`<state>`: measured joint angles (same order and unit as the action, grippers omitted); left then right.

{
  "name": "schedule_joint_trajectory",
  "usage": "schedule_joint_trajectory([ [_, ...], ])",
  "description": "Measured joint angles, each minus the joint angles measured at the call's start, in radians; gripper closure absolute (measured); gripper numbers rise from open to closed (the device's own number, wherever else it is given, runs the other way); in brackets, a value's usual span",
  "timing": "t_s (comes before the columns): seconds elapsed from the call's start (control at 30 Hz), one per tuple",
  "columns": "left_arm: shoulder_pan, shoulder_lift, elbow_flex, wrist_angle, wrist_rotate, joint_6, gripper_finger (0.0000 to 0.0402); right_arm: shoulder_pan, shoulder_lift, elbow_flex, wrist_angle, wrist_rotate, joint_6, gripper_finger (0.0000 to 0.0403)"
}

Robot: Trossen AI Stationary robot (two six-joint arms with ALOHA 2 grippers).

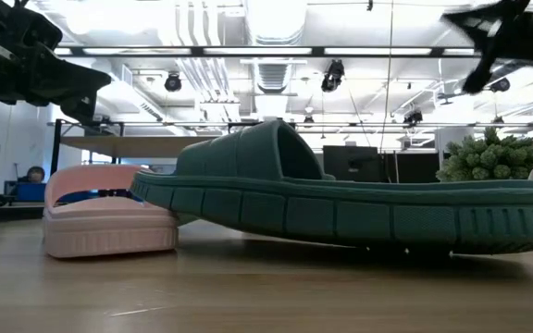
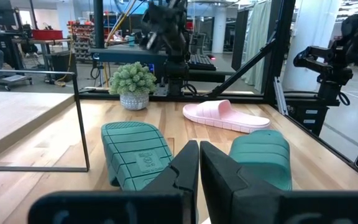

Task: Pick and place slides into the shelf
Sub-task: Put the right pink slipper on the shelf

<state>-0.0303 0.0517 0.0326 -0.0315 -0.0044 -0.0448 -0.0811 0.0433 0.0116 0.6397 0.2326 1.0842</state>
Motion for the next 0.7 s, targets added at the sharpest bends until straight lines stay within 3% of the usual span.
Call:
schedule_joint_trajectory([
  [0.17,0.000,0.000,0.000,0.000,0.000,0.000,0.0400,0.000,0.000,0.000,0.253,-0.131,-0.004,0.0394],
  [0.3,0.000,0.000,0.000,0.000,0.000,0.000,0.0400,0.000,0.023,0.068,0.200,-0.174,-0.010,0.0393],
  [0.5,0.000,-0.001,0.000,0.000,0.000,0.000,0.0400,0.000,0.215,0.361,-0.170,-0.243,-0.151,0.0339],
  [0.7,0.000,-0.001,0.000,0.000,0.000,0.000,0.0400,0.000,0.461,0.740,-0.951,-0.243,-0.286,0.0259],
])
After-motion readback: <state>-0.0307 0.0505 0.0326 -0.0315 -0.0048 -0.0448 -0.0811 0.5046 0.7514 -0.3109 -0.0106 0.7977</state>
